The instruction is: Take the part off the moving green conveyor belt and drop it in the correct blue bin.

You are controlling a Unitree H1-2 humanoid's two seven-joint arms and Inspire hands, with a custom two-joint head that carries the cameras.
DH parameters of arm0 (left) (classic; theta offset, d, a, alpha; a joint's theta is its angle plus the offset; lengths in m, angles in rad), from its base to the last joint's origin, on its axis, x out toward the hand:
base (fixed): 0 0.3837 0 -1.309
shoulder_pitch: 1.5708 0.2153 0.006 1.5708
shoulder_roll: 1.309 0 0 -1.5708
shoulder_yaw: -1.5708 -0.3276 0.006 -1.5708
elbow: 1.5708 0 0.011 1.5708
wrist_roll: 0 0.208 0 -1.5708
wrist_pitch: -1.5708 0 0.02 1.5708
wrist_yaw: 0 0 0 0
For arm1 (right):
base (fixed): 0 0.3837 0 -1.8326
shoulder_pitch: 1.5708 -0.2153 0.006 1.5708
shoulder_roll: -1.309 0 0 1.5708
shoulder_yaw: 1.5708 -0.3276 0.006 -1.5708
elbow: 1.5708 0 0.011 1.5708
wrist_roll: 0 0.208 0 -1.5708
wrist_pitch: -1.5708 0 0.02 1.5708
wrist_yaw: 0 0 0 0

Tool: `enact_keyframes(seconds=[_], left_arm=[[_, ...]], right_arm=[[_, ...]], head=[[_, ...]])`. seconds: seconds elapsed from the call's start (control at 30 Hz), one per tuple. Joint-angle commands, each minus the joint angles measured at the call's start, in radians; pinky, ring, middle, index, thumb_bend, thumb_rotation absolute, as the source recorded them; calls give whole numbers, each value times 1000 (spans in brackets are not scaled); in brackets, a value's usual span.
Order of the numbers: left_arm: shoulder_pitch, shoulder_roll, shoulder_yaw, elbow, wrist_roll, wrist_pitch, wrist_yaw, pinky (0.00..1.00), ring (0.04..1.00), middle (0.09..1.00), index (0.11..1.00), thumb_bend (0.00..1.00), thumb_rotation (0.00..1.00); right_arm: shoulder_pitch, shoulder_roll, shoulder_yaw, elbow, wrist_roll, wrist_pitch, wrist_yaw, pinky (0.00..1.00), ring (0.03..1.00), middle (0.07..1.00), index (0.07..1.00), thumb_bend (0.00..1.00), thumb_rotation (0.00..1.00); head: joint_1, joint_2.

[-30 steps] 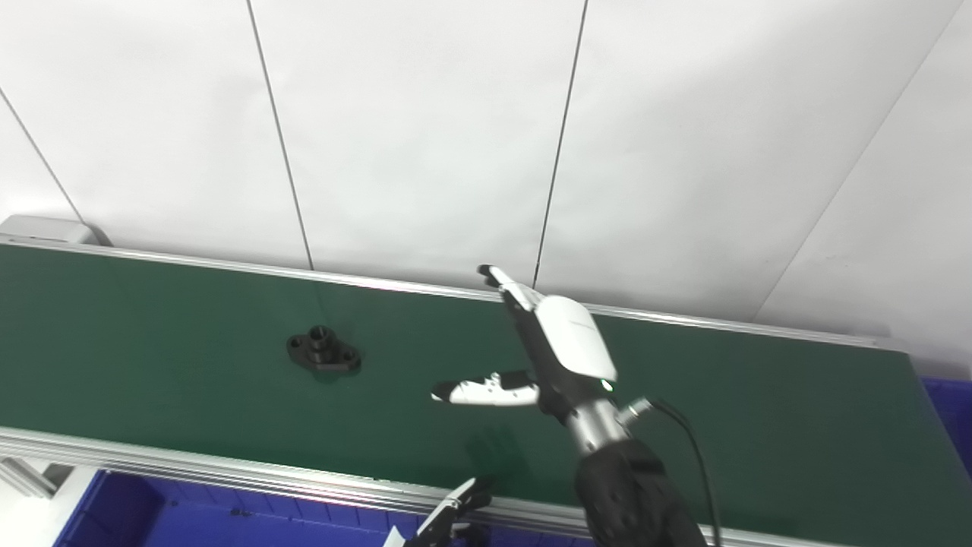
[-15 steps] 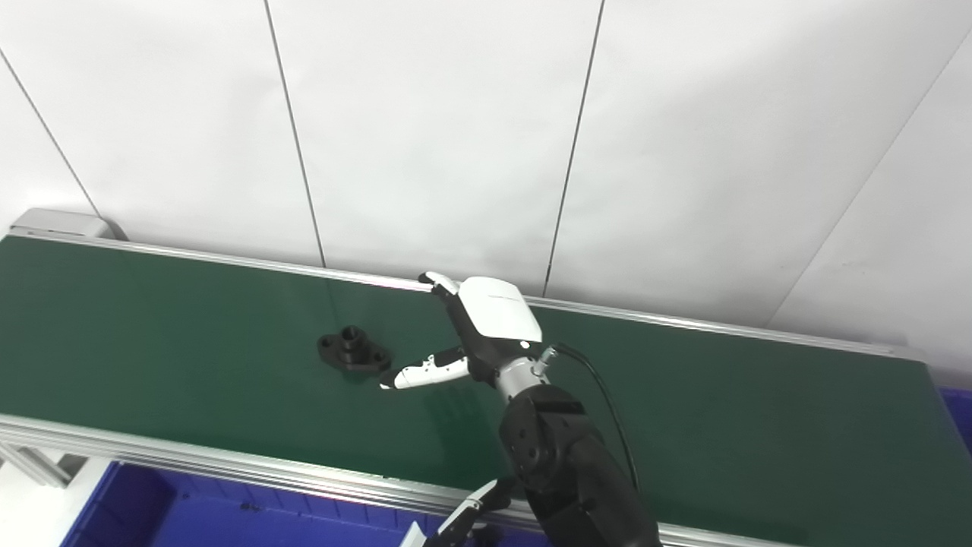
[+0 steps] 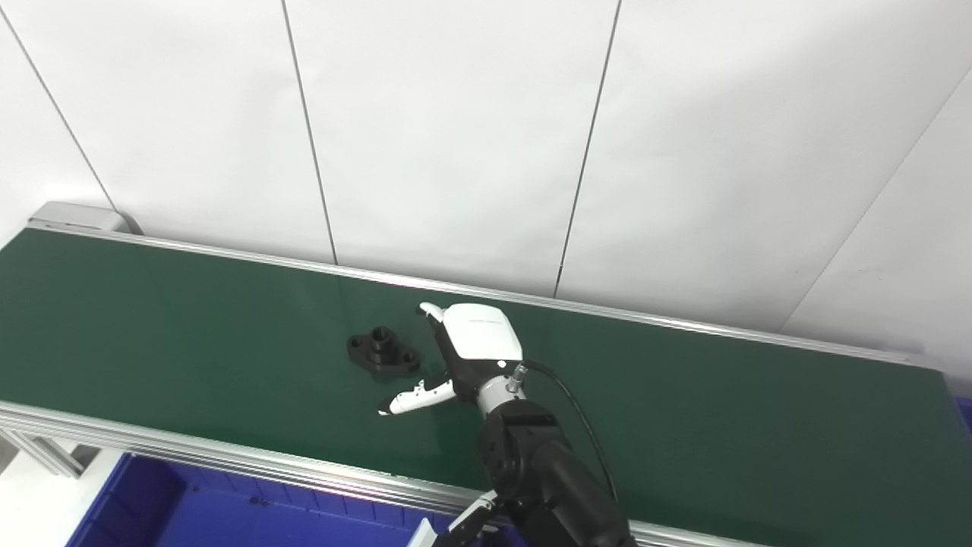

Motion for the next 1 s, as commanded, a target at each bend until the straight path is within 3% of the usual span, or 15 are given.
enact_keyframes(seconds=[0.0,0.23,0.7,0.83,0.87,0.97], left_arm=[[39,-95,-65,-29,32,-39,6,630,831,892,882,1000,943],[43,-108,-87,-14,44,-42,28,628,829,891,870,1000,936],[74,-135,-114,-18,43,-38,23,618,817,886,857,1000,933],[83,-132,-116,-32,51,-33,18,608,816,891,865,1000,936],[85,-132,-116,-35,51,-30,16,610,819,894,870,1000,936],[90,-129,-117,-49,53,-15,6,606,819,899,875,1000,937]], right_arm=[[-61,21,12,31,3,-34,-56,666,750,828,880,1000,600],[-116,10,33,153,44,-41,-85,648,737,829,884,1000,590],[-204,10,48,223,118,-52,-91,601,733,844,880,986,576],[-209,14,54,235,126,-43,-95,507,631,798,871,958,571],[-209,15,56,235,125,-40,-94,398,527,724,852,934,561],[-208,20,64,246,131,-39,-83,237,333,506,795,852,477]], head=[[0,-1],[22,-7],[54,2],[55,5],[55,5],[56,7]])
